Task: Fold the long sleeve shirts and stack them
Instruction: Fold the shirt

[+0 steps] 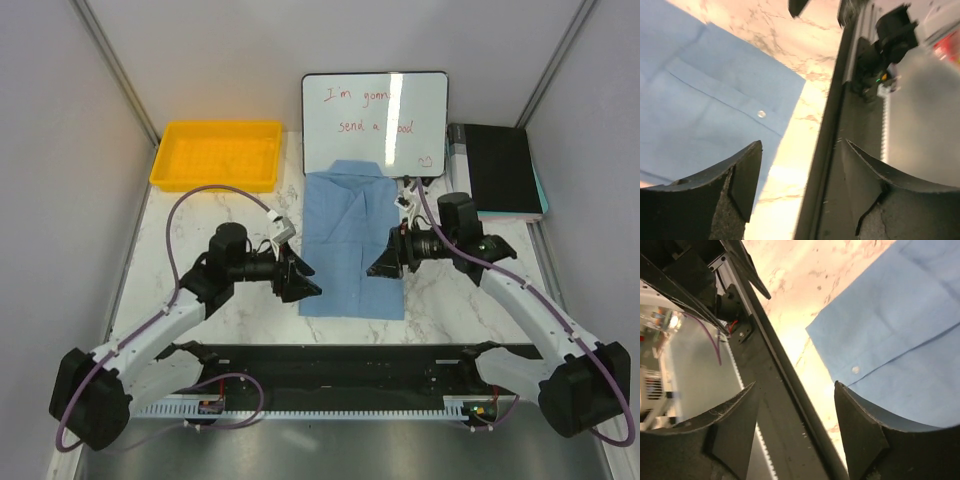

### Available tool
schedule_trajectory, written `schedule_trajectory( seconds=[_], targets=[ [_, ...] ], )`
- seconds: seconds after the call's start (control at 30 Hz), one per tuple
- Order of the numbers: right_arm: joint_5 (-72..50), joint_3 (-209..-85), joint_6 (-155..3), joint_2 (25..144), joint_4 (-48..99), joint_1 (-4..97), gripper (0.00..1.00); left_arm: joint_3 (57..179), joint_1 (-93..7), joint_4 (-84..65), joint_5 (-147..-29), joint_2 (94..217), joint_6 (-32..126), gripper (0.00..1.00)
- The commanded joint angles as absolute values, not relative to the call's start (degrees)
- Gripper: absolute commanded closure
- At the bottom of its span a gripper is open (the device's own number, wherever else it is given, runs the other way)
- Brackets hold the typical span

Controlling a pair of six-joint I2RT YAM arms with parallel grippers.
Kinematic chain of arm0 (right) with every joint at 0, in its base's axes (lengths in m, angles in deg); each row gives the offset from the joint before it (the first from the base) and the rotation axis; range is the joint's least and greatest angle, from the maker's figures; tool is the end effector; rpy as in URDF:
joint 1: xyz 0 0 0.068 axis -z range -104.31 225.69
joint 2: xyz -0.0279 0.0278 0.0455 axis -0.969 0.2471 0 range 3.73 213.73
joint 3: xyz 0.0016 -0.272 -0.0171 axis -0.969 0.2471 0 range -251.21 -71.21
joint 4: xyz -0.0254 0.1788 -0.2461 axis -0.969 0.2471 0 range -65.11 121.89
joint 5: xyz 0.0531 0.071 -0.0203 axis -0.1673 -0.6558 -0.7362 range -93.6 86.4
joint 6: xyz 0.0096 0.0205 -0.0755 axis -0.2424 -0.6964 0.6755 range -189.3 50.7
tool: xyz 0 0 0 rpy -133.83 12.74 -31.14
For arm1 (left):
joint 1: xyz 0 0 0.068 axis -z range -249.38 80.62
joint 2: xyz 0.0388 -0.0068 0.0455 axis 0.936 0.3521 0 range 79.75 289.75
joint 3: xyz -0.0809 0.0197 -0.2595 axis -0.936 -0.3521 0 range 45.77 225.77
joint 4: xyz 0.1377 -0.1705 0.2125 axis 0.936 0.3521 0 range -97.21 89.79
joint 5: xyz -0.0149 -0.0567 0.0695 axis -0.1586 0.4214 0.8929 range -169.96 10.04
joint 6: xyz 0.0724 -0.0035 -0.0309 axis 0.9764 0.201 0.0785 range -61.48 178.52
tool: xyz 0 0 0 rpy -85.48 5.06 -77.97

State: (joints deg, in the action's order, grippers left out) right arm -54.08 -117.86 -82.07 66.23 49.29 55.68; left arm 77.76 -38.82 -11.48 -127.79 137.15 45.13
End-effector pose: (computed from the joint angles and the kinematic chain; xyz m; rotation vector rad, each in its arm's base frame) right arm 0.2492 0.1463 0.2499 -0.6265 2.1924 1.2989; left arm 0.2140 -0.1845 0.2217 0.8770 1.8391 -1.3015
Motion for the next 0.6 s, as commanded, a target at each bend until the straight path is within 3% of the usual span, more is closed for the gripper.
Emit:
schedule_trajectory(
  seconds=[0.0,0.1,0.2,0.3,0.43,0.57],
  targets=[
    [-49.77,-124.2,-61.08,67.8,59.7,52.08,0.34,80.92,-38.71,10.24,-127.14,134.5,80.71,0.31],
    [-35.99,-132.89,-46.4,72.0,68.45,45.13,0.36,83.21,-37.74,14.48,-123.31,134.68,93.2,0.34],
    [-31.82,-133.98,-30.23,73.69,76.38,44.84,0.42,82.69,-37.65,16.95,-122.76,135.56,105.95,0.35],
    [-28.23,-122.84,-17.21,68.17,76.31,42.05,0.46,80.06,-36.17,17.22,-122.41,137.31,114.31,0.4],
    [-22.43,-103.61,-9.37,61.4,62.91,39.31,0.52,73.74,-31.69,11.1,-119.16,139.25,120.02,0.48],
    [-23.11,-99.69,-6.9,59.45,57.94,38.08,0.53,67.49,-30.19,5.54,-116.09,138.45,127.23,0.5]
  ],
)
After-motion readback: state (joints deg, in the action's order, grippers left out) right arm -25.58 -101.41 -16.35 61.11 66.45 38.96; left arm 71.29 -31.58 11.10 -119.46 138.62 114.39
